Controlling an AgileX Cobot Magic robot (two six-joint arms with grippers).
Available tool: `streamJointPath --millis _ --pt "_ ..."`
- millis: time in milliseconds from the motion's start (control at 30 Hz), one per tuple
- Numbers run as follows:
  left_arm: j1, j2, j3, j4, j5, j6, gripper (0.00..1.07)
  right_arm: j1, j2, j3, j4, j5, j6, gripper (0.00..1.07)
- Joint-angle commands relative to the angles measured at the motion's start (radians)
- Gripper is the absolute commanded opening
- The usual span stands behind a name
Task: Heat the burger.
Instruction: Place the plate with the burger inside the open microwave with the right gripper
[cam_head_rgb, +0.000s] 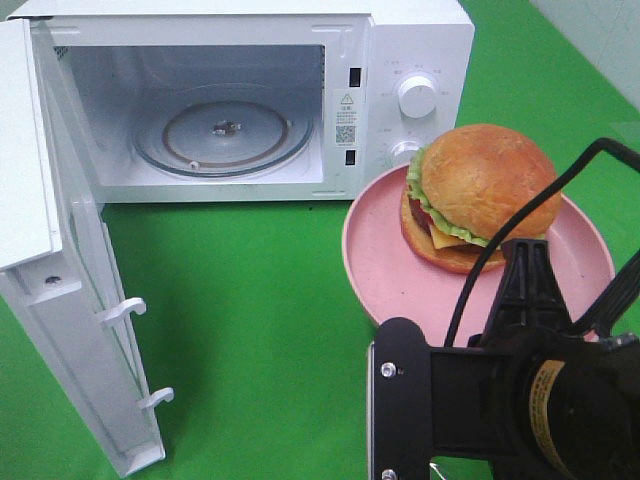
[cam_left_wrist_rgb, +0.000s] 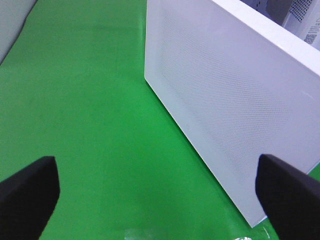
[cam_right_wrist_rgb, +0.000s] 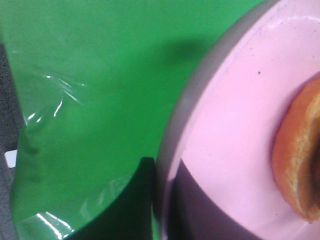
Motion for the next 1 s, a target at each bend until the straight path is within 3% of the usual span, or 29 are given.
streamJointPath --millis 33,367,533,900,1000 --pt "-0.002 -0.006 0.002 -0.001 0.002 -0.004 1.00 0.004 -0.010 0.000 -0.121 -0.035 -0.044 0.03" --pt "-0.002 -0.006 0.002 -0.001 0.002 -0.004 1.00 0.003 -0.010 0.000 -0.121 -0.096 -0.122 0.02" --pt "-0.002 -0.006 0.002 -0.001 0.002 -0.004 1.00 -0.031 -0.010 0.000 -0.119 -0.121 -0.273 0.00" --pt "-0.002 -0.006 0.002 -0.001 0.002 -0.004 1.00 -0.199 -0.010 0.000 -0.106 -0.292 -0.627 0.00" --pt "-0.002 -0.006 0.002 -0.001 0.002 -0.004 1.00 -0.278 -0.010 -0.001 -0.033 -0.364 -0.777 0.00"
